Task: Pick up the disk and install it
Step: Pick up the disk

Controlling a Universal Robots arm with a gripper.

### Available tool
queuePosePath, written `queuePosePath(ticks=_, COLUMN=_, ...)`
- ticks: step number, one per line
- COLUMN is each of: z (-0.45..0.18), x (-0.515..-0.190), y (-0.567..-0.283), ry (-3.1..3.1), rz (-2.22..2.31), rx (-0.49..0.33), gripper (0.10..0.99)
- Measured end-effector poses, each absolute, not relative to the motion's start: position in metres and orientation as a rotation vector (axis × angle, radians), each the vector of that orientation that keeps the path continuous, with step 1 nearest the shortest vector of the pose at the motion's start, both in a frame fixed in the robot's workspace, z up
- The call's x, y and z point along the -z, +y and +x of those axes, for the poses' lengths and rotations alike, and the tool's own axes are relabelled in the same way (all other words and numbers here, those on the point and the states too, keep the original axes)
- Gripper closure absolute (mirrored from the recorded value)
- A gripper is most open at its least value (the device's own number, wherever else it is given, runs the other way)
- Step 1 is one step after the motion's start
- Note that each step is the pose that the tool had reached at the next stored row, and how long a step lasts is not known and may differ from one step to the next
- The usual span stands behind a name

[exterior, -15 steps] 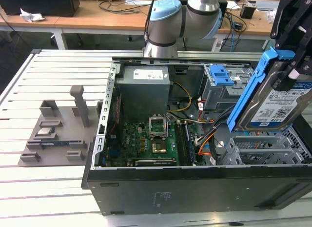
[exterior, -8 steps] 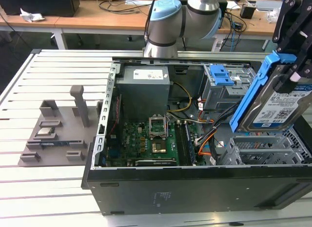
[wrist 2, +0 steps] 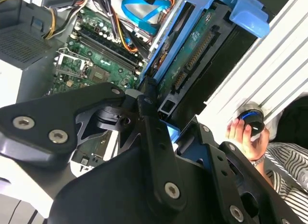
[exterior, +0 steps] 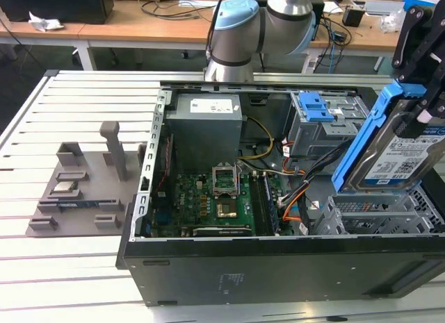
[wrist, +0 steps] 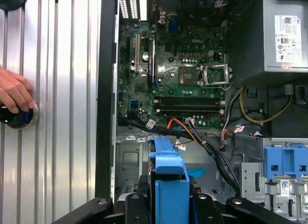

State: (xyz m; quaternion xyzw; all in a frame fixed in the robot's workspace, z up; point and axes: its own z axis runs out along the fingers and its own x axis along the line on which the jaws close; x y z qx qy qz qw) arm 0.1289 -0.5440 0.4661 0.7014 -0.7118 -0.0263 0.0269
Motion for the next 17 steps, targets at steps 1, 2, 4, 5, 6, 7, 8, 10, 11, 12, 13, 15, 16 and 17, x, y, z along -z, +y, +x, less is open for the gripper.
queuePosePath(ticks=1, z=0.1301, x=-0.4648, y=-0.5443, ry=-2.195, rz=2.162, rx=0.071, gripper=0.718)
queuePosePath(ticks=2, z=0.1309, x=-0.4635, y=-0.5447, ry=-2.194, rz=2.161, rx=0.07, gripper=0.718)
queuePosePath(ticks=4, z=0.1324, x=-0.4611, y=-0.5452, ry=-2.194, rz=2.161, rx=0.069, gripper=0.718)
queuePosePath(ticks=5, z=0.1331, x=-0.4602, y=-0.5453, ry=-2.194, rz=2.161, rx=0.069, gripper=0.718)
queuePosePath(ticks=6, z=0.1349, x=-0.4586, y=-0.5455, ry=-2.193, rz=2.161, rx=0.069, gripper=0.718)
queuePosePath(ticks=7, z=0.1361, x=-0.4579, y=-0.5455, ry=-2.193, rz=2.16, rx=0.068, gripper=0.718)
queuePosePath(ticks=8, z=0.1368, x=-0.4577, y=-0.5454, ry=-2.193, rz=2.16, rx=0.067, gripper=0.718)
queuePosePath(ticks=10, z=0.1368, x=-0.4575, y=-0.5455, ry=-2.193, rz=2.16, rx=0.068, gripper=0.718)
queuePosePath(ticks=11, z=0.1369, x=-0.4575, y=-0.5455, ry=-2.193, rz=2.16, rx=0.068, gripper=0.718)
queuePosePath(ticks=12, z=0.1369, x=-0.4575, y=-0.5455, ry=-2.193, rz=2.16, rx=0.068, gripper=0.718)
queuePosePath(ticks=13, z=0.1369, x=-0.4575, y=-0.5455, ry=-2.193, rz=2.16, rx=0.068, gripper=0.718)
queuePosePath(ticks=15, z=0.1369, x=-0.4575, y=-0.5455, ry=-2.193, rz=2.16, rx=0.068, gripper=0.718)
queuePosePath(ticks=16, z=0.1369, x=-0.4574, y=-0.5455, ry=-2.193, rz=2.16, rx=0.068, gripper=0.718)
queuePosePath(ticks=17, z=0.1369, x=-0.4575, y=-0.5455, ry=-2.193, rz=2.16, rx=0.067, gripper=0.718)
